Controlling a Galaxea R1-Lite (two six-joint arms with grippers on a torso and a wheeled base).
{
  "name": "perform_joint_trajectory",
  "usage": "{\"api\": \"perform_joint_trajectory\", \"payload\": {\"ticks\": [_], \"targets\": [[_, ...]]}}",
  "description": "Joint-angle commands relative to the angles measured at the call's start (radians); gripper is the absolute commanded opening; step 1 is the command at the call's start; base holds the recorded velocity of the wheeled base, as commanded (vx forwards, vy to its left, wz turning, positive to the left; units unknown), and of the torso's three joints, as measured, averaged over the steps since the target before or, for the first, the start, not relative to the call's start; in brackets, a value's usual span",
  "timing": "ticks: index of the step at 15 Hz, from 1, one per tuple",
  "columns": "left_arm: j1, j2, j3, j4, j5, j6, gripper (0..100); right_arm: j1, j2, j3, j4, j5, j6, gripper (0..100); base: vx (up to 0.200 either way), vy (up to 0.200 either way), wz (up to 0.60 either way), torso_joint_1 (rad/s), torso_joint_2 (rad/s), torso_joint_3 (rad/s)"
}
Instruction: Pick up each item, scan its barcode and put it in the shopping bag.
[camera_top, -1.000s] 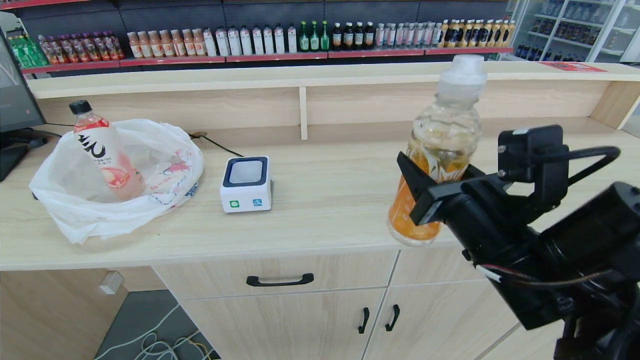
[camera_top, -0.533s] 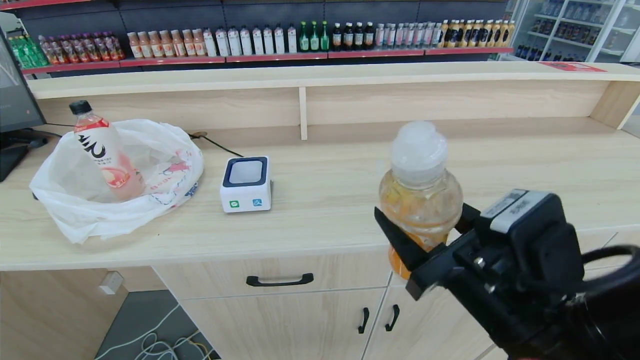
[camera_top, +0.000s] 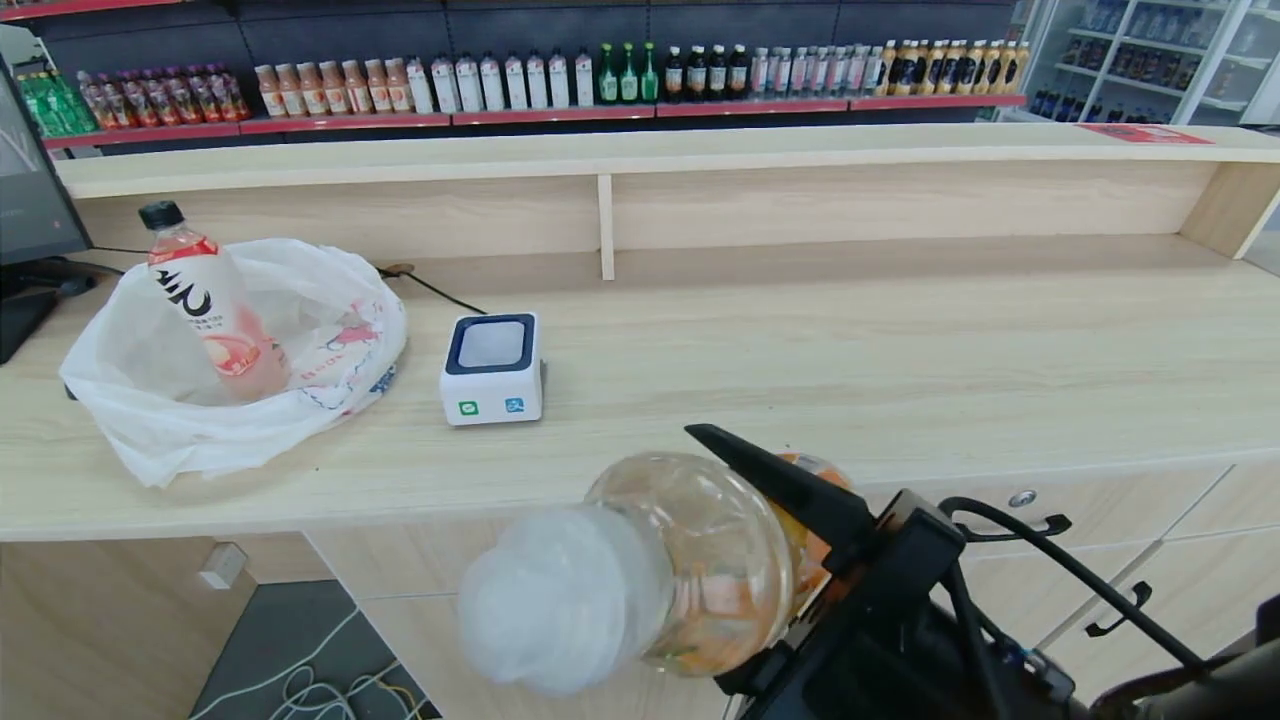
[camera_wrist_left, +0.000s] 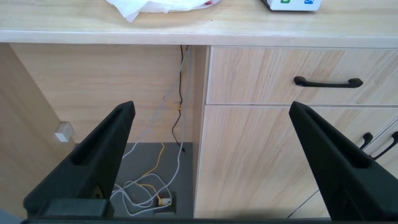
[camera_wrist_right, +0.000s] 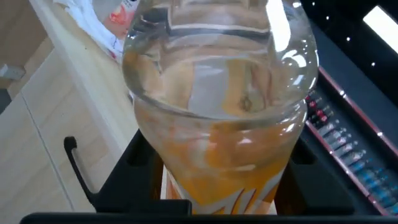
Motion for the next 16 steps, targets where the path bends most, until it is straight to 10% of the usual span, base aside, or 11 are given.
{"api": "perform_joint_trajectory", "payload": {"ticks": [1,16], "targets": [[0.0,0.0,0.0,0.0,0.002,0.0,100,0.046,0.045,-0.033,0.0,0.011,-0.056,0,0.0,0.0,0.0,0.0,0.0,0.0],[-0.002,0.0,0.0,0.0,0.002,-0.006,100,0.166,0.081,-0.137,0.0,0.037,-0.404,0,0.0,0.0,0.0,0.0,0.0,0.0]]}}
